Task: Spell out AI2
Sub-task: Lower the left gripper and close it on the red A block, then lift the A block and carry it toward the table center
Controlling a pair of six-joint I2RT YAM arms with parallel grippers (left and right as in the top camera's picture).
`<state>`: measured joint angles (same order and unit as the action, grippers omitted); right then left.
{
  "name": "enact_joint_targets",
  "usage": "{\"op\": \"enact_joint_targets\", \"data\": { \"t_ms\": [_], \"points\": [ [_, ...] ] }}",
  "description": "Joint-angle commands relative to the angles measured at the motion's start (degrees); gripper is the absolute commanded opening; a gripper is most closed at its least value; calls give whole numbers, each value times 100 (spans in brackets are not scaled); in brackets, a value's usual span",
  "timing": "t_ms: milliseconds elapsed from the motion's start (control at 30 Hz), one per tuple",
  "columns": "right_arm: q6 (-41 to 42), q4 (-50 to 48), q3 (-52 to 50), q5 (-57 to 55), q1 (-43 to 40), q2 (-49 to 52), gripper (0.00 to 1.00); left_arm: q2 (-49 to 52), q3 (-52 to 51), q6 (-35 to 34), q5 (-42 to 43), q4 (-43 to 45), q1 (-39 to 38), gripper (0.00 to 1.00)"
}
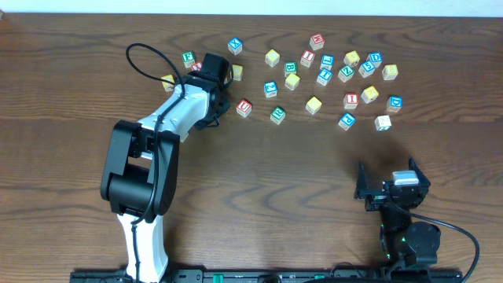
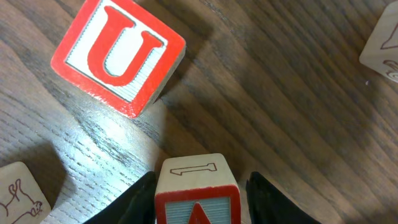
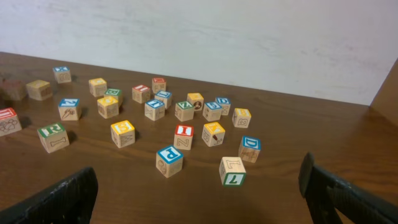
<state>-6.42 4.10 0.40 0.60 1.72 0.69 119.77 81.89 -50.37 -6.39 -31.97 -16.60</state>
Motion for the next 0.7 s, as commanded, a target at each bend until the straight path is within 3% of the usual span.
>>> {"op": "enact_joint_targets", "data": {
  "t_ms": [0, 167, 467, 667],
  "points": [
    [81, 33, -7, -20, -28, -37, 99, 35, -52, 83, -116, -2, 48, 44],
    [81, 33, -7, -20, -28, -37, 99, 35, -52, 85, -116, -4, 48, 42],
    [81, 33, -7, -20, -28, -37, 99, 35, -52, 129, -116, -4, 48, 22],
    [81, 33, -7, -20, -28, -37, 99, 20, -52, 431, -114, -11, 46, 20]
  ]
}}
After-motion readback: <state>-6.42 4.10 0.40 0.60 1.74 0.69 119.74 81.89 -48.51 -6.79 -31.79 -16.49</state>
